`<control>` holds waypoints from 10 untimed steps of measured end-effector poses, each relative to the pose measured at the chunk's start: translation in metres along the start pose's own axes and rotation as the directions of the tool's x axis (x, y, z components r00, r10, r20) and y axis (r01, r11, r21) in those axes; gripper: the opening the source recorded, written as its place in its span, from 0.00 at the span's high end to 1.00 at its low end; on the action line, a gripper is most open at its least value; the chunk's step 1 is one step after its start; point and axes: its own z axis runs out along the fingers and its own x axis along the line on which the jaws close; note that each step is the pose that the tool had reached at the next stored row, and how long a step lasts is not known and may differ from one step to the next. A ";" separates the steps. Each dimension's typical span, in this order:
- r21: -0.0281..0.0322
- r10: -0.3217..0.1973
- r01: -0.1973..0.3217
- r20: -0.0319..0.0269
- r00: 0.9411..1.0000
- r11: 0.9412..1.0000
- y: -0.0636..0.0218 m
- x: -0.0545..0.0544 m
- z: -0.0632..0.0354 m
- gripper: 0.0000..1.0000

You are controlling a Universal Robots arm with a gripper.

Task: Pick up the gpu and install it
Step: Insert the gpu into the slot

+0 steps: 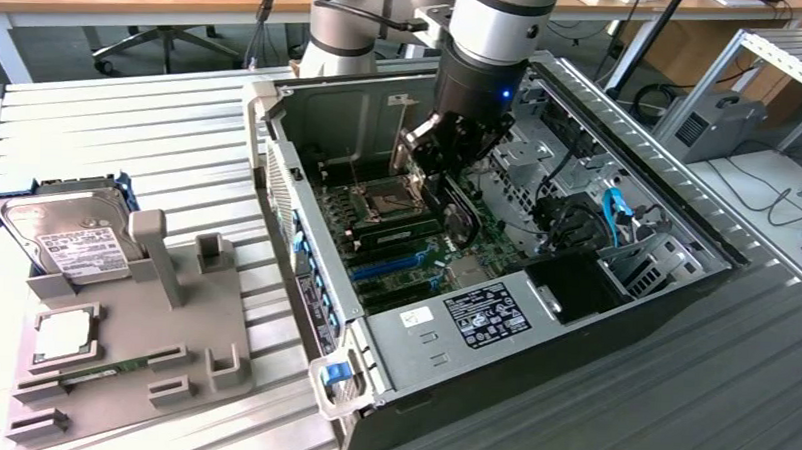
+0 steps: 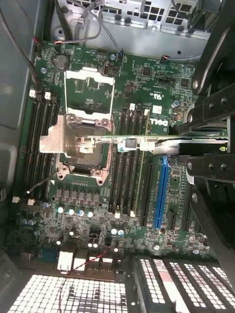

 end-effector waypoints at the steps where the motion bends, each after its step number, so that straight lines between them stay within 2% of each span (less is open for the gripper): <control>1: 0.000 -0.004 0.004 0.000 1.000 1.000 0.0000 0.000 0.0000 0.74; 10: -0.001 -0.036 0.036 -0.001 0.999 0.999 0.0001 0.000 0.0000 0.74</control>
